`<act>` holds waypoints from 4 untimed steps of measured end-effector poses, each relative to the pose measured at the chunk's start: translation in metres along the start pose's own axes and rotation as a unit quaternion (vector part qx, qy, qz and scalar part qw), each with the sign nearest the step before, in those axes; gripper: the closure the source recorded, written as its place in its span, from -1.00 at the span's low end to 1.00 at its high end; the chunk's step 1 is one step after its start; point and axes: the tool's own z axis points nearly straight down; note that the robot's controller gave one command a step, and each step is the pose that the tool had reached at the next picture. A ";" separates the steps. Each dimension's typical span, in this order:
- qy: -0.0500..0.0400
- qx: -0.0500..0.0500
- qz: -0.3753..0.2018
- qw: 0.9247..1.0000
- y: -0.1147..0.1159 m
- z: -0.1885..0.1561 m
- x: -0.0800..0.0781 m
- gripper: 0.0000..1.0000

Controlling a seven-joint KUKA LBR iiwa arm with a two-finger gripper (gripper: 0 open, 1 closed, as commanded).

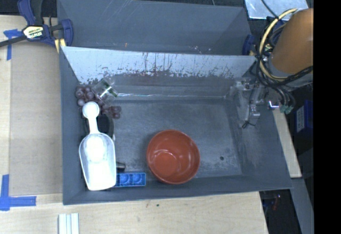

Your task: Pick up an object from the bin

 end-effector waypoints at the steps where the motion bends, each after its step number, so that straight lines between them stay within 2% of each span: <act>1: 0.000 0.000 0.000 1.000 0.000 0.000 0.000 -1.00; 2: 0.002 -0.001 0.026 1.000 0.011 0.067 0.040 -1.00; 3: -0.009 0.001 0.035 0.999 0.023 0.091 -0.002 -1.00; 4: -0.003 0.000 -0.012 1.000 0.080 0.091 0.061 -1.00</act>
Offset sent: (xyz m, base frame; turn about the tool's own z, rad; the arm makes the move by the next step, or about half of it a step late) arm -0.0379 0.0106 -0.0643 0.0513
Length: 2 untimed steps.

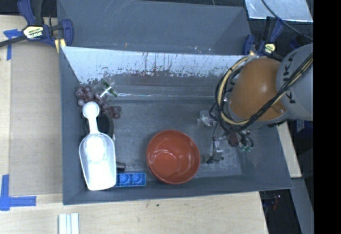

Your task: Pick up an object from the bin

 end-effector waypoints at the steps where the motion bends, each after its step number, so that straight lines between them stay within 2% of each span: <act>1: -0.014 0.006 0.028 0.999 -0.084 -0.092 -0.058 -1.00; 2: 0.005 -0.003 -0.002 1.000 0.008 -0.083 0.014 -1.00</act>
Offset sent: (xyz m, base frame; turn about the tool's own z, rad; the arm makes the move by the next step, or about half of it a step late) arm -0.0142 0.0039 0.0836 0.0006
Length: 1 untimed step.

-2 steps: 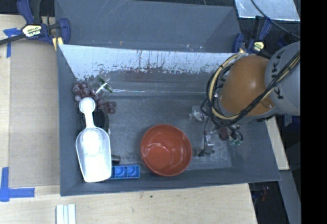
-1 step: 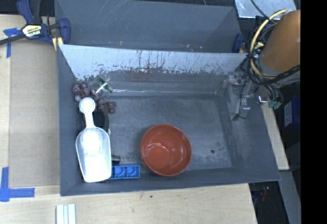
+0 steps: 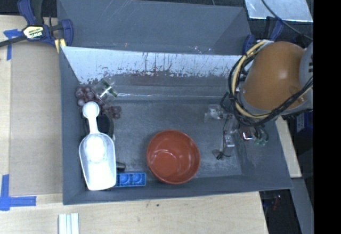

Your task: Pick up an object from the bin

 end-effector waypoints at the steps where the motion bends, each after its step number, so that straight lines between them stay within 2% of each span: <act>1: -0.018 0.009 0.055 0.998 -0.047 0.058 0.003 -1.00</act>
Offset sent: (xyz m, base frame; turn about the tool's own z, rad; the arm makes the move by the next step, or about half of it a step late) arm -0.0121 0.0033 -0.0765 0.2395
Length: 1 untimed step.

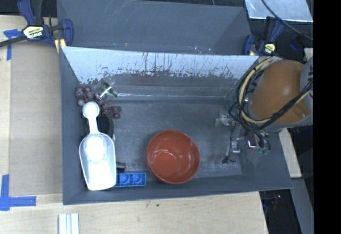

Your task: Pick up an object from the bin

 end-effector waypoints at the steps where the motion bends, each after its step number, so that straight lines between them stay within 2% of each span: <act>1: 0.013 -0.007 0.063 0.998 0.052 0.018 0.015 -1.00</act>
Offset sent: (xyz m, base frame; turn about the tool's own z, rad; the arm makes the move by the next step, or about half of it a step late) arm -0.0198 0.0486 -0.0254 -0.0127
